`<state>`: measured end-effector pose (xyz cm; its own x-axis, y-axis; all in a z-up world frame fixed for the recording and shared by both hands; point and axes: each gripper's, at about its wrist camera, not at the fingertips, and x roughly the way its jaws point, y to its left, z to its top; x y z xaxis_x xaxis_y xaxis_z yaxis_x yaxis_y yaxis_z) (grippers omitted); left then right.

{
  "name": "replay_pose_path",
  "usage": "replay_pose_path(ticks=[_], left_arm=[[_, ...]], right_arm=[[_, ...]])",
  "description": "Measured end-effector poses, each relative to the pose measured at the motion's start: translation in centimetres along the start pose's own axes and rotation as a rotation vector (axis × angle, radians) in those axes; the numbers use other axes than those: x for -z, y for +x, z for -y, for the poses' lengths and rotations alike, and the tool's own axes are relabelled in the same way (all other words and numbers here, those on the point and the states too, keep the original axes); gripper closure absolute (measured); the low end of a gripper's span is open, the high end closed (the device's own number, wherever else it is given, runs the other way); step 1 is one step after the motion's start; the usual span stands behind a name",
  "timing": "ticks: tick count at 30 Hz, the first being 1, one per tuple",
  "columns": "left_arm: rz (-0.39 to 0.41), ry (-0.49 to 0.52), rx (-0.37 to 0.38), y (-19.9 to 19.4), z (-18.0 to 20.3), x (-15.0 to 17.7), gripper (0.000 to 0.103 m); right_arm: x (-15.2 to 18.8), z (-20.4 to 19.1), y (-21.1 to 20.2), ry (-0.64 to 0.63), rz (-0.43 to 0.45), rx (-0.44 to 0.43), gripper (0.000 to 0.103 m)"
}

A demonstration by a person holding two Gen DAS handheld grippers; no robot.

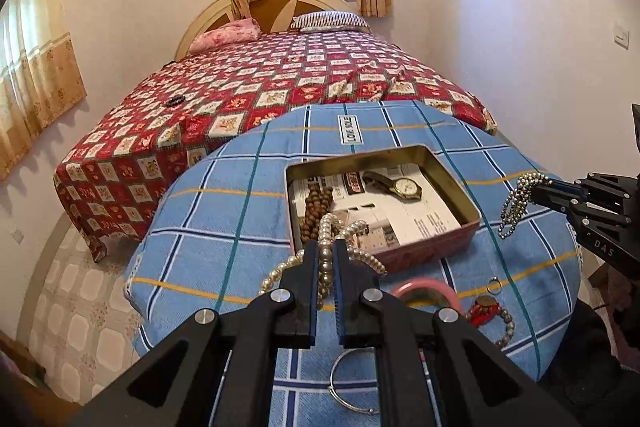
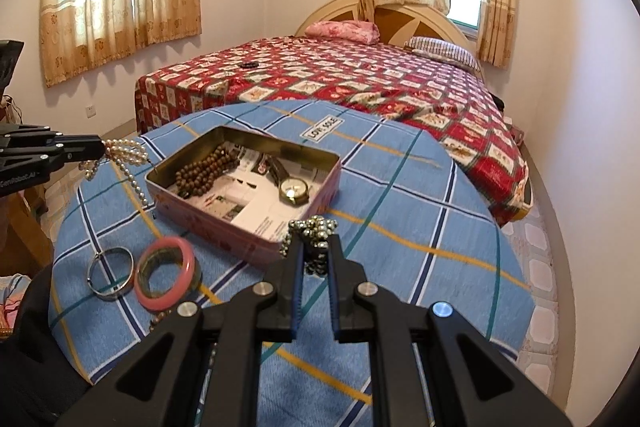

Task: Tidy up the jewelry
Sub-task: 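Carry the pearl necklace and silver chain over the tin and lower them inside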

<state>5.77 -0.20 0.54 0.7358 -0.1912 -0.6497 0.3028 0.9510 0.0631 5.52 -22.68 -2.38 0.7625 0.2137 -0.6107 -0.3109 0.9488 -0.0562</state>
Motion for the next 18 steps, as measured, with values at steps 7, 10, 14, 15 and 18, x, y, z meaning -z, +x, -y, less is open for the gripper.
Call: replay_pose_path(ticks=[7, 10, 14, 15, 18], left_arm=[[0.013, 0.004, -0.004, 0.5, -0.2, -1.2, 0.098], [0.019, 0.004, -0.004, 0.7, -0.2, -1.5, 0.098], [0.024, -0.002, -0.008, 1.1, -0.4, -2.1, 0.097], [0.025, -0.003, -0.010, 1.3, -0.4, -2.3, 0.097], [0.025, -0.003, -0.016, 1.9, -0.4, -2.8, 0.097]], right_arm=[[-0.7, -0.1, -0.1, -0.006, 0.019, 0.003, 0.091], [-1.2, -0.1, -0.2, -0.007, 0.029, 0.001, 0.090], [-1.8, -0.2, -0.3, -0.018, 0.045, 0.000, 0.091], [-2.0, -0.3, -0.3, -0.020, 0.048, -0.001, 0.091], [-2.7, -0.3, -0.3, -0.024, 0.062, -0.004, 0.090]])
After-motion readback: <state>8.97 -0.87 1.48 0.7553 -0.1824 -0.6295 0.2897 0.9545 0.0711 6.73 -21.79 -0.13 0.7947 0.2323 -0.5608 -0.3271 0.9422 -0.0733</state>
